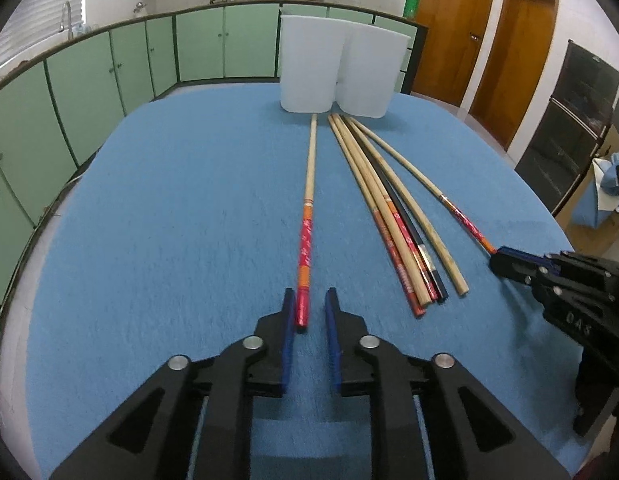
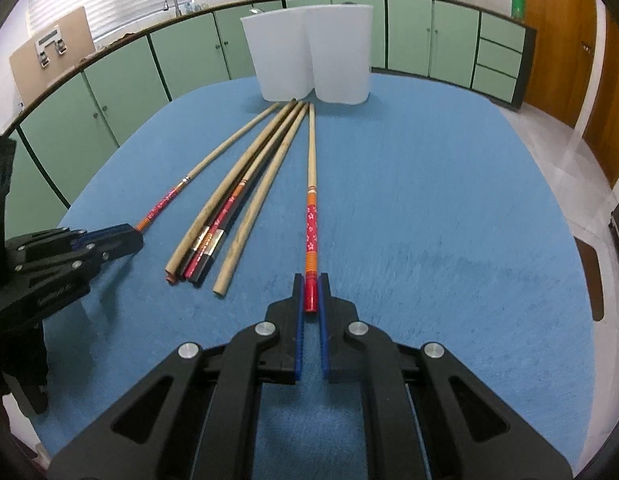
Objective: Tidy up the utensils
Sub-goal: 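Lift the chopstick and drop it into the white holder, opening the right gripper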
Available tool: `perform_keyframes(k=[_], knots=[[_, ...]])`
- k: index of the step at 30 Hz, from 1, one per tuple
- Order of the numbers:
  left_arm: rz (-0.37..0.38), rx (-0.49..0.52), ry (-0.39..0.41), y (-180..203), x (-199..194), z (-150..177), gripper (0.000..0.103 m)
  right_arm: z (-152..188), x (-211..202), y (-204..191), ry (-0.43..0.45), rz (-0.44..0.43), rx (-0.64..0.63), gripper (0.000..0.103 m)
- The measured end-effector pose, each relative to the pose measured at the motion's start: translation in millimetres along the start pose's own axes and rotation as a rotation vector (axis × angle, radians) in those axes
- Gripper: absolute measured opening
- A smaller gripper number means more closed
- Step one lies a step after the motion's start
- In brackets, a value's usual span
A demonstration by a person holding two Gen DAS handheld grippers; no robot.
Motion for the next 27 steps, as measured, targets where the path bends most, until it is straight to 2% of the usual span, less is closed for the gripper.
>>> perform_keyframes(k=[7, 10, 12, 17, 27], knots=[[-0.003, -0.006, 0.006, -1, -3, 4, 0.019, 1, -1, 0, 0.001, -0.011, 0.007, 0.006], [-0.003, -0.014, 0.006, -3, -2, 3, 0.013, 0, -1, 1, 0.0, -0.017, 0.012, 0.006], [-0.003, -0.024, 0.005, -5, -1, 2, 0.006, 0, -1, 2, 0.002, -0.016, 0.011, 0.005], [-0.016, -0.023, 0.016, -3, -5, 2, 0.006, 0, -7, 3, 0.015, -0.016, 0.015, 0.005], [-0.03, 0.001, 0.134, 1, -71, -19, 0.006, -27, -65, 8, 0.168, 0.011, -0.013, 0.005]])
Point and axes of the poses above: each gripper's, at about its wrist camera, not at the fingertips, and x roughly the way its jaws point, y to its right, z to its underside, the point moved 3 cm from there along x, roughly the way its jaws point, and after that the axes turned 12 degrees about -y, right-handed, at the moved point
